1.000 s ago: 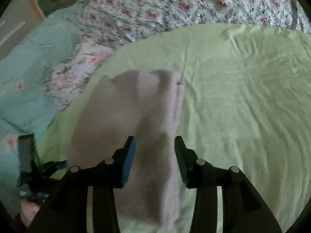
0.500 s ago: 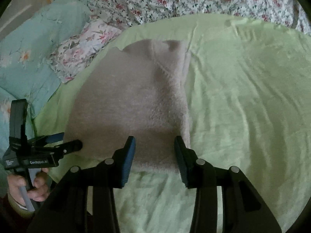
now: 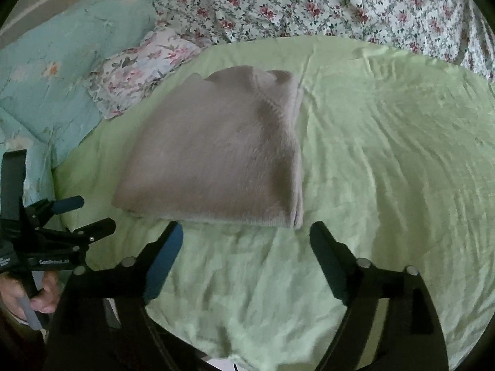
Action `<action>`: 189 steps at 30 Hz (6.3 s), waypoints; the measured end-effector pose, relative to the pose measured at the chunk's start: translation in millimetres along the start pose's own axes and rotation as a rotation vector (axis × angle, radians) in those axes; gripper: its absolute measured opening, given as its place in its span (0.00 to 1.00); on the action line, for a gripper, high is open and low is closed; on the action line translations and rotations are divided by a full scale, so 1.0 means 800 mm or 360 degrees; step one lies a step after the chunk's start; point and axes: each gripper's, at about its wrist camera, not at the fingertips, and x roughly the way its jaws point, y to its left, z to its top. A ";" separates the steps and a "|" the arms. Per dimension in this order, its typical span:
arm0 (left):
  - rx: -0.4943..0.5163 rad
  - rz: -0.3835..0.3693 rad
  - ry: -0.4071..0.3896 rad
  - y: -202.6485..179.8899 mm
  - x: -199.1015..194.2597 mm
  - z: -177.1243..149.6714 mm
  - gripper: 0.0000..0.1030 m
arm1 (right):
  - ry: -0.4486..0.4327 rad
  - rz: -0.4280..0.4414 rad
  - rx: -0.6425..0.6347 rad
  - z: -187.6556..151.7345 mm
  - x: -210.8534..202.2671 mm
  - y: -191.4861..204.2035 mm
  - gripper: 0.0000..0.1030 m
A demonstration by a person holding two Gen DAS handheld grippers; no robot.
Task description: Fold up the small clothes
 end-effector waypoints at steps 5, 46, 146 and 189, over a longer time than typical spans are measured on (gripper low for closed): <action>0.0012 0.0003 -0.0006 -0.001 -0.010 -0.010 0.99 | 0.0024 -0.0010 -0.0005 -0.014 -0.008 0.001 0.92; 0.0073 0.0099 -0.0109 -0.009 -0.005 0.048 0.99 | 0.0081 -0.0042 -0.0147 0.037 0.016 0.008 0.99; 0.0079 0.0078 -0.0117 -0.012 -0.018 0.047 0.99 | 0.0090 -0.0057 -0.0128 0.026 0.005 0.024 0.99; 0.0091 0.0091 -0.0137 -0.010 -0.007 0.078 0.99 | 0.0092 -0.0048 -0.0147 0.066 0.016 0.013 0.99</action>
